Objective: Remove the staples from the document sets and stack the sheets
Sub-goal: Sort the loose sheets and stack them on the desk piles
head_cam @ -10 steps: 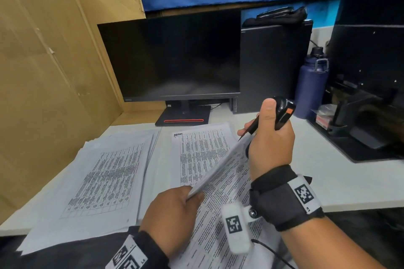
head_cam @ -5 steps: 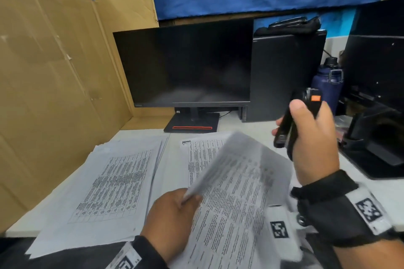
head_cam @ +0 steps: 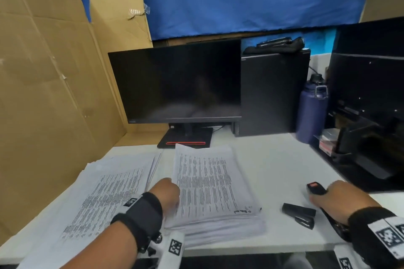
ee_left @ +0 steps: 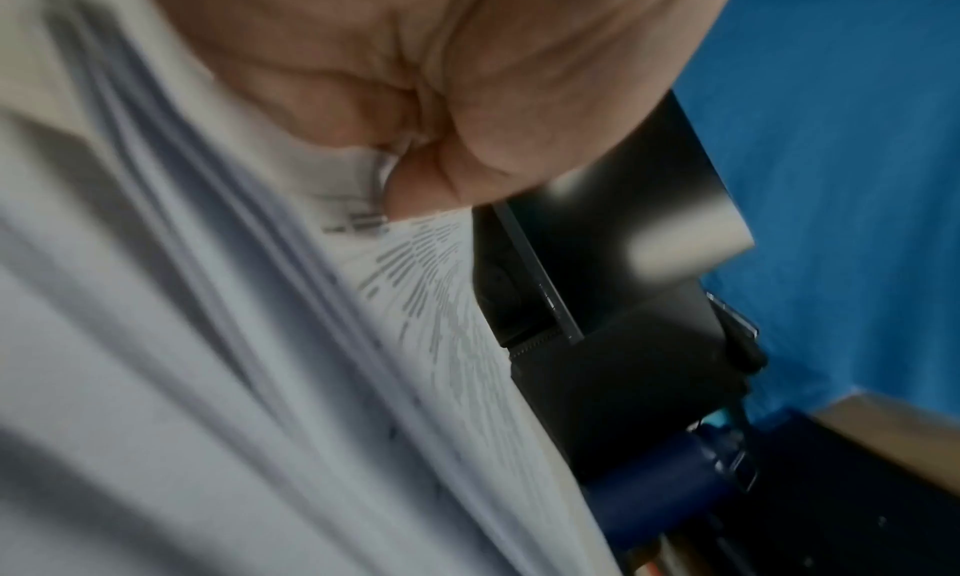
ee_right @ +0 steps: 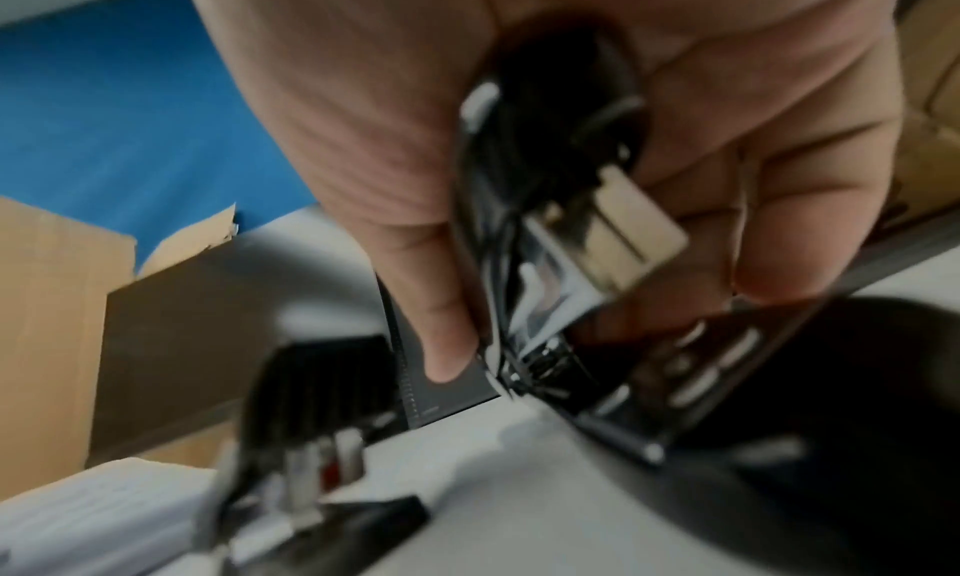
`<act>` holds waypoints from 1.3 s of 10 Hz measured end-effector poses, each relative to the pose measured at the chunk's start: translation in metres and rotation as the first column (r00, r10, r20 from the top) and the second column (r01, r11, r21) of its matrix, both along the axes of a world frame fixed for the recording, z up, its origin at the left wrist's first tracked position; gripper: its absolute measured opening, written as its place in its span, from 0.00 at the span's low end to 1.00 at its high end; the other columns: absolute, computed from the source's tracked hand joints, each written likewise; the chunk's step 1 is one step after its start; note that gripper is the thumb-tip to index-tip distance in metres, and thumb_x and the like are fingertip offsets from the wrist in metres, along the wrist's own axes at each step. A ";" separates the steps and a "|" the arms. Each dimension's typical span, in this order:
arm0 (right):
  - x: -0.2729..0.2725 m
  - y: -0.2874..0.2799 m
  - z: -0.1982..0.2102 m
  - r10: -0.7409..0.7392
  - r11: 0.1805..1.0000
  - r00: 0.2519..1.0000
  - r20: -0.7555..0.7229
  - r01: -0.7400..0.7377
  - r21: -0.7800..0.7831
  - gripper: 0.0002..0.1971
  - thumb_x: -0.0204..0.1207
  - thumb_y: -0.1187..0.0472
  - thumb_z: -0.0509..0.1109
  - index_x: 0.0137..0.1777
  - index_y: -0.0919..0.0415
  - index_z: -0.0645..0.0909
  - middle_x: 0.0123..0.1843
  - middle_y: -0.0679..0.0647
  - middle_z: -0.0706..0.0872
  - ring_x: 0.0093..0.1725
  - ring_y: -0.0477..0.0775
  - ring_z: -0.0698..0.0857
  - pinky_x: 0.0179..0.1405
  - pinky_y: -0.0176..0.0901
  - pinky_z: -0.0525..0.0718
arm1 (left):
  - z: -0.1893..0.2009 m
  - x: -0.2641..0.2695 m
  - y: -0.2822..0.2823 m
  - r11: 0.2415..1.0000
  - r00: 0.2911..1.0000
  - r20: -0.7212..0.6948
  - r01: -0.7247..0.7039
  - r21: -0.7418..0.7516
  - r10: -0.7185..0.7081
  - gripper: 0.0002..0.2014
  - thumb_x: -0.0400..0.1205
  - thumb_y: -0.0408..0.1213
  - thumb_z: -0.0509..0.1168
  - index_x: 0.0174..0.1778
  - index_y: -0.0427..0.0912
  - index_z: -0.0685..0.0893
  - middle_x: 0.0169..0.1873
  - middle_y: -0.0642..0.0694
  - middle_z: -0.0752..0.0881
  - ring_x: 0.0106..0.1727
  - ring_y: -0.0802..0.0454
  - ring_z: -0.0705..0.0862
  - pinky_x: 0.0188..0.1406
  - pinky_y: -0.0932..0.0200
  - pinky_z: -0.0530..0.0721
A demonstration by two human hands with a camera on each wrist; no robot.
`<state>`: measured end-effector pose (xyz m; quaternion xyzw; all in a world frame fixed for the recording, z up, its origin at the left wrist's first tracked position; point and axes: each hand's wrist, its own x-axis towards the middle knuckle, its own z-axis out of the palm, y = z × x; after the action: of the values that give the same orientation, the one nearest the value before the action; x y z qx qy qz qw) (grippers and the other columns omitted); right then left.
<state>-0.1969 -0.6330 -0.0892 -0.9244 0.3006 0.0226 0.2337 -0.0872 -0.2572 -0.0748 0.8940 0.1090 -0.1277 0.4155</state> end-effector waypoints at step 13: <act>0.025 0.037 -0.040 0.188 0.880 0.761 0.621 -0.411 0.239 0.46 0.47 0.10 0.62 0.52 0.44 0.88 0.40 0.46 0.89 0.29 0.50 0.91 0.31 0.57 0.88 | 0.043 0.016 0.248 0.924 0.920 0.293 -0.326 0.199 0.261 0.13 0.85 0.29 0.61 0.63 0.37 0.85 0.47 0.42 0.86 0.47 0.42 0.84 0.45 0.57 0.78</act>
<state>-0.1720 -0.5961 -0.1290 -0.8636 0.0509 -0.1677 0.4728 -0.0708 -0.0095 -0.0318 0.9203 0.2019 0.0698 0.3277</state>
